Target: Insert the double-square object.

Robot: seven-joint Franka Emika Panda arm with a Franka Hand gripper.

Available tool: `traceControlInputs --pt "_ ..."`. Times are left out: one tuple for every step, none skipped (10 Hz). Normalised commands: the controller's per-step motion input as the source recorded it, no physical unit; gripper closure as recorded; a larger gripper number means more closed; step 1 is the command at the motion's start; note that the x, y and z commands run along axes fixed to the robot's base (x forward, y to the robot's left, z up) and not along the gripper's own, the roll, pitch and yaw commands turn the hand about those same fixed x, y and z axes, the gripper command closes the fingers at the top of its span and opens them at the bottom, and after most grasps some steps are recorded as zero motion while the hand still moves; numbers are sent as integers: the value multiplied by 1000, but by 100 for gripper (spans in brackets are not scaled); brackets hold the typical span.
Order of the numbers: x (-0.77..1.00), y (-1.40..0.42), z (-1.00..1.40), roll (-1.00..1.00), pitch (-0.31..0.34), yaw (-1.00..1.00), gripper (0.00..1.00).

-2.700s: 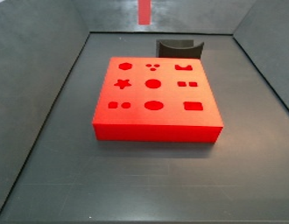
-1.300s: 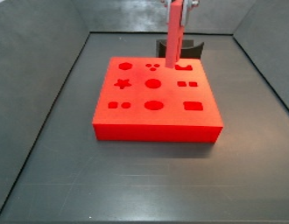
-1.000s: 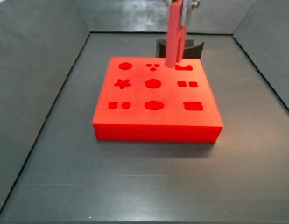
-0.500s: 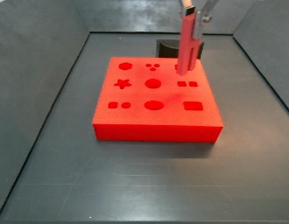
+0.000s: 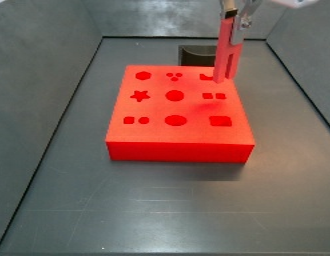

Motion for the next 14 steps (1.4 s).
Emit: traceControlInputs --pt "271 149 -346 -14 83 -751 100" --pt "200 46 -346 0 120 -743 100" --pt "180 0 -297 0 136 -711 100" --pt "117 -29 -137 -4 179 -694 100" --pt "0 -40 -17 0 209 -723 100" --pt "0 -9 0 17 240 -760 100" --pt "0 0 0 34 231 -769 100" --pt "0 -3 0 6 183 -726 100" --pt "-37 0 -146 0 116 -629 100" --pt "-131 -20 -123 0 70 -420 100" --pt "-143 -71 -3 0 0 0 100" --pt "0 -149 -34 24 -27 63 100" --pt "0 -200 0 67 0 194 100" --pt "17 -83 -6 79 0 154 100"
